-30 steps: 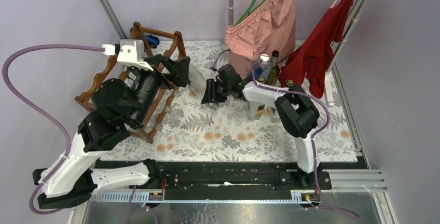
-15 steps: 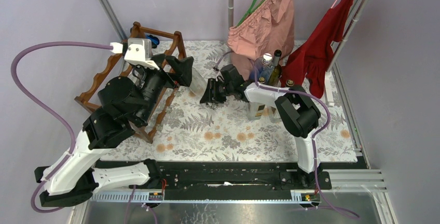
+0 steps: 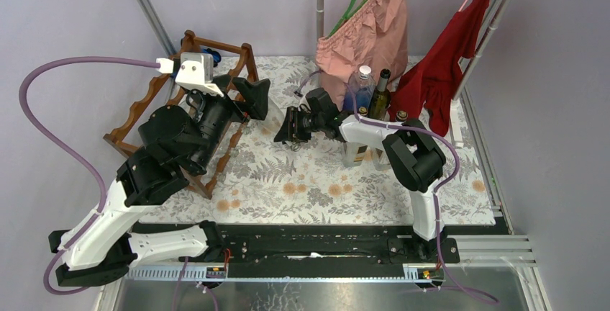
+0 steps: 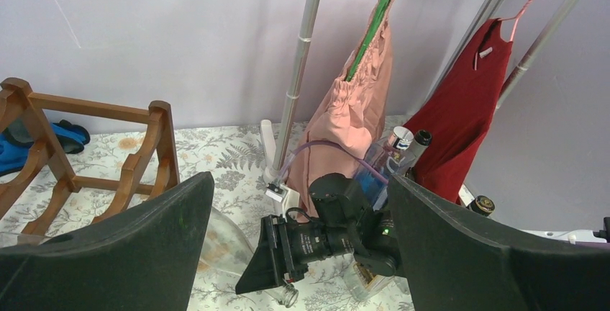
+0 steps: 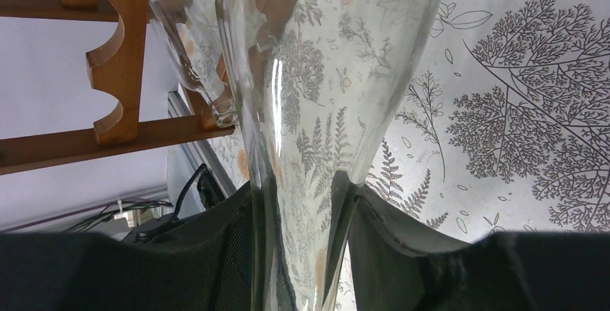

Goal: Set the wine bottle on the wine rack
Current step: Pick up the wine bottle from the center of the board.

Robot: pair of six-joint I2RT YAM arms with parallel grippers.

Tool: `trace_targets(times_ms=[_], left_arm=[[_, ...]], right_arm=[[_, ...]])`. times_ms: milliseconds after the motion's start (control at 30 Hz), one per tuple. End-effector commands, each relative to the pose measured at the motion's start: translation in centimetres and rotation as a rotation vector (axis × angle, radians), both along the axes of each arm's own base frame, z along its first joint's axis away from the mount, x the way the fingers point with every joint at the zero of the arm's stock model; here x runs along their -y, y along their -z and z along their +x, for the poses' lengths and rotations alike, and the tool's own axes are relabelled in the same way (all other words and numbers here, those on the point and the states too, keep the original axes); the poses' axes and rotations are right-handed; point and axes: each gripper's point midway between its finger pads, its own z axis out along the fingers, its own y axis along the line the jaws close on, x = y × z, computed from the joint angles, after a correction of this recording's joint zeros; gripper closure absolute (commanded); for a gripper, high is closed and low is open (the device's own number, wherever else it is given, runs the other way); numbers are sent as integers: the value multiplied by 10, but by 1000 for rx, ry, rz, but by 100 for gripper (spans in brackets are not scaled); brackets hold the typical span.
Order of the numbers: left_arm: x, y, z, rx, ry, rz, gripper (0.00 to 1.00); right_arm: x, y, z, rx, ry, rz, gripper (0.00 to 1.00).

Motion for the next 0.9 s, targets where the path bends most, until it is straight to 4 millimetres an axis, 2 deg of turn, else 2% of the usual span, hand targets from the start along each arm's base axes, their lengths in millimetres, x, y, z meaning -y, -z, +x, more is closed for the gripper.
trace_targets(times_ms=[0,133,367,700,867], left_arm=[[-4,-21,-2,46,3,-67,3],[-5,-20,-2,42,0,-67,4],[-4,-19,-1,41,-5,-61,4],[-3,-19,0,43,-8,-44,3],[-5,-19,-1,41,-11,-47,3]], right_arm=[[-23,-126,19,332,-59,276,100],[-27,-117,18,337,-90,280,100],[-33,-123,15,365,-119,296,100],[-42,-97,20,375,-183,277,100],[-40,-81,31,388,-196,252,98]])
